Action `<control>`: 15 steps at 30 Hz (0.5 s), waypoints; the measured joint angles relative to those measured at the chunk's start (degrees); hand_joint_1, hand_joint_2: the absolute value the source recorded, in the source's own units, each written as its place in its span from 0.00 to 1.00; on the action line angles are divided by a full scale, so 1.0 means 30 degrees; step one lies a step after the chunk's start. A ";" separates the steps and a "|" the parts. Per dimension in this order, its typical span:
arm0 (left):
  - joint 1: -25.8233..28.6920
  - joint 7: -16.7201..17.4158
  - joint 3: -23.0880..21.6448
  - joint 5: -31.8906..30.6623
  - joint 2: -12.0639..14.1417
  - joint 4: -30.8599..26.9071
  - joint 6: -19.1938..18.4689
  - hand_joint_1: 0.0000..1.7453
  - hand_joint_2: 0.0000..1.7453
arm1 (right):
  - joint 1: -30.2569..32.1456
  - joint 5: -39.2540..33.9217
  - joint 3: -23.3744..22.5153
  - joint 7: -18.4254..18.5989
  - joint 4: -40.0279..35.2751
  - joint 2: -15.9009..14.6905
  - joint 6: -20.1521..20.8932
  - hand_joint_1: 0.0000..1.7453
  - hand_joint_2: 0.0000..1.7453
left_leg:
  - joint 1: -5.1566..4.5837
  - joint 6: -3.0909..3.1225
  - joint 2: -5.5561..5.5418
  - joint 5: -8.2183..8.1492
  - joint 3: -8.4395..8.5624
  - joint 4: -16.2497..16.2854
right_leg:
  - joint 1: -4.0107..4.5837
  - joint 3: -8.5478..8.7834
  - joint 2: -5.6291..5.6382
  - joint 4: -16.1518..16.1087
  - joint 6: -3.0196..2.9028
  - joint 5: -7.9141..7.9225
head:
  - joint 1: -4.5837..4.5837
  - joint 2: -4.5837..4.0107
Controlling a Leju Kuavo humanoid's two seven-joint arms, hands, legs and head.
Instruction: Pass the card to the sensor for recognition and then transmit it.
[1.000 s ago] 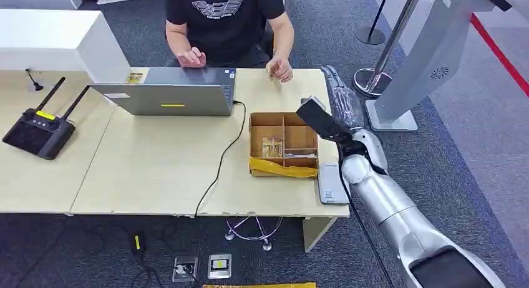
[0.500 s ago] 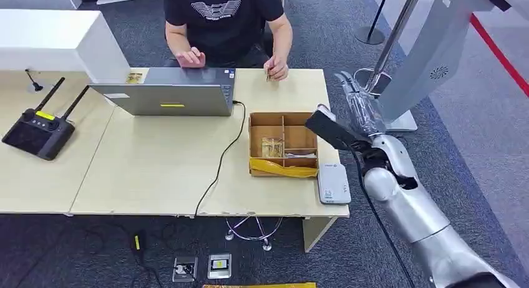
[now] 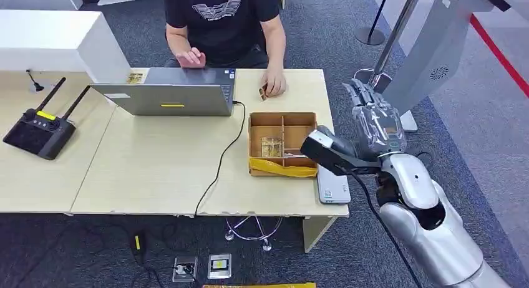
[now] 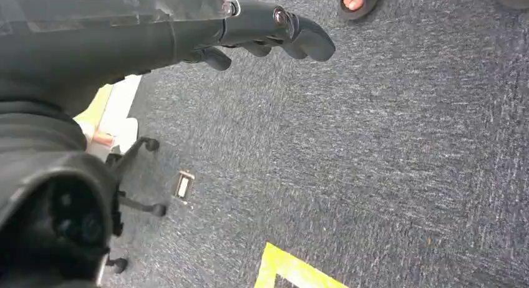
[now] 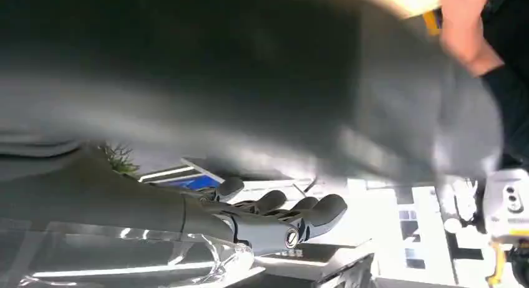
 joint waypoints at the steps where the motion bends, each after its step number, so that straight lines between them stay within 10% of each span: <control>1: 0.0000 0.0001 0.0036 0.0000 -0.0015 0.0000 0.0000 0.00 0.00 | 0.0096 0.0095 0.0052 0.0022 -0.0095 0.0073 0.0081 0.00 1.00 | 0.0000 0.0000 0.0000 0.0000 -0.0001 0.0000 | 0.0000 -0.0002 0.0001 0.0000 0.0000 0.0000 | 0.0000 0.0000; 15: -0.0006 -0.0007 0.0153 -0.0015 -0.0189 0.0000 0.0095 0.00 0.00 | 0.0367 -0.0204 0.0481 0.0437 -0.0830 0.1013 0.1473 0.00 1.00 | -0.0001 0.0000 0.0000 0.0000 -0.0001 0.0001 | -0.0001 -0.0002 0.0003 0.0001 0.0000 0.0000 | 0.0000 0.0000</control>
